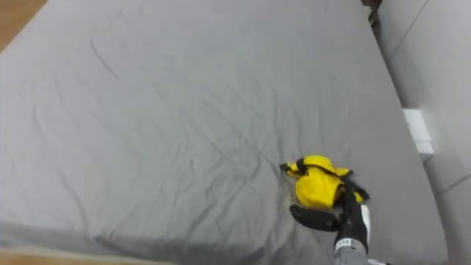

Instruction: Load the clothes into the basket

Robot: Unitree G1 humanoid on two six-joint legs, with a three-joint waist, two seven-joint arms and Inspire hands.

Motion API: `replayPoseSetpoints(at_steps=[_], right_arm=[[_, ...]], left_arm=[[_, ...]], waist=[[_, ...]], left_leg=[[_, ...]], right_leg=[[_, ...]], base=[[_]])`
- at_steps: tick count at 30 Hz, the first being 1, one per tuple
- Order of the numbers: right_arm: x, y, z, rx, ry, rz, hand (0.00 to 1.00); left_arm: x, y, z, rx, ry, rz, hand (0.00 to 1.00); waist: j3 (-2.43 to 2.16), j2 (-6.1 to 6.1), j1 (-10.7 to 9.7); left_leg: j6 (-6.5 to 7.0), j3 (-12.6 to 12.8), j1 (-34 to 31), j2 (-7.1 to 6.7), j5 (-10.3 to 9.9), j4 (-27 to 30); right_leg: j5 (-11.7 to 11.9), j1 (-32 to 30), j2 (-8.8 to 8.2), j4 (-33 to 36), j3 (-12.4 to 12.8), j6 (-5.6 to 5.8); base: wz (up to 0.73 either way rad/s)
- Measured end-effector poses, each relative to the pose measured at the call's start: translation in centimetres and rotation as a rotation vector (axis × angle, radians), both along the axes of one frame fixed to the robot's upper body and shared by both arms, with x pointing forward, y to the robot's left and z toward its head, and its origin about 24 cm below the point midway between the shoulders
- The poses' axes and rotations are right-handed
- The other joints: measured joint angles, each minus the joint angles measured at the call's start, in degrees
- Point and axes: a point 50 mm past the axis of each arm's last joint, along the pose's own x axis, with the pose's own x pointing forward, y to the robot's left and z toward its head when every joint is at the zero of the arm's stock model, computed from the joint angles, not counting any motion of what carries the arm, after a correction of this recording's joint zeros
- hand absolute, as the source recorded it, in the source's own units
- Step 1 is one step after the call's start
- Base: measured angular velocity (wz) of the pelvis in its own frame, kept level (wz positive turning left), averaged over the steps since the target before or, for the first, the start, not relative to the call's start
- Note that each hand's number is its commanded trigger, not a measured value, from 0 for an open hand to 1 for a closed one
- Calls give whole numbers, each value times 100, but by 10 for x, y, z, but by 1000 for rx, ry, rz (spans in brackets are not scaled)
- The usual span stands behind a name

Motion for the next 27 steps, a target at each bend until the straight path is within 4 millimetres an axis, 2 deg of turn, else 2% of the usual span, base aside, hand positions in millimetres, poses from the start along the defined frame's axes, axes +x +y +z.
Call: replayPoseSetpoints(at_steps=[1,2,3,4,6,10,13,17,18,21,27], right_arm=[[3,-2,3,-14,-14,-5,0],[5,-3,6,-22,-23,-9,0],[9,-4,11,-47,-42,-9,0],[12,-3,14,-71,-55,1,0],[18,-6,23,-117,-89,8,0],[32,-10,37,-188,-151,-15,0],[42,-9,44,-209,-178,-8,0],[55,-8,53,-224,-215,-3,0],[58,-9,54,-228,-213,-3,0],[60,-10,50,-233,-187,-3,0],[47,-14,29,-241,-64,-7,0]], left_arm=[[-4,1,0,6,13,0,0],[-5,0,0,6,18,2,0],[-10,1,-1,10,37,0,0],[-20,1,-1,15,67,2,0],[-24,1,-1,14,90,-5,0],[-21,1,-2,4,103,-7,0],[-14,0,-2,-4,98,-3,0],[-4,1,-3,-10,96,-3,0],[1,1,-3,-11,85,-3,0],[10,0,-3,-22,65,7,0],[19,-1,-4,-45,54,11,0]], waist=[[-9,22,97],[-17,46,123],[-26,55,139],[-88,22,145],[-83,-10,140],[-59,11,143],[-18,-27,107],[-15,-29,95],[-16,-30,99],[-15,-40,115],[-13,-50,93]], left_leg=[[-27,-23,-255,1,25,-518],[-56,-23,-376,-10,80,-803],[96,-15,-550,-18,613,-1214],[177,4,-415,-146,778,-1528],[269,173,-177,-291,898,-1895],[309,133,-62,-487,1004,-2271],[301,96,-88,-510,1081,-2434],[282,2,-193,-529,1106,-2461],[279,-24,-254,-572,1121,-2462],[279,-51,-366,-596,1158,-2496],[284,-97,-675,-615,1170,-2467]], right_leg=[[-25,50,-23,-38,138,55],[-43,48,-29,-38,188,85],[-111,25,-83,23,323,176],[-166,36,-197,61,424,276],[-186,33,-340,15,458,360],[-190,38,-482,-68,389,407],[-189,0,-515,-172,351,412],[-189,-52,-515,-259,250,412],[-189,-82,-515,-283,213,411],[-189,-192,-526,-288,167,411],[-189,-457,-537,-297,102,411]], base=[[-56],[-53],[-45],[-36],[-24],[-7],[12],[14],[16],[11],[6]])
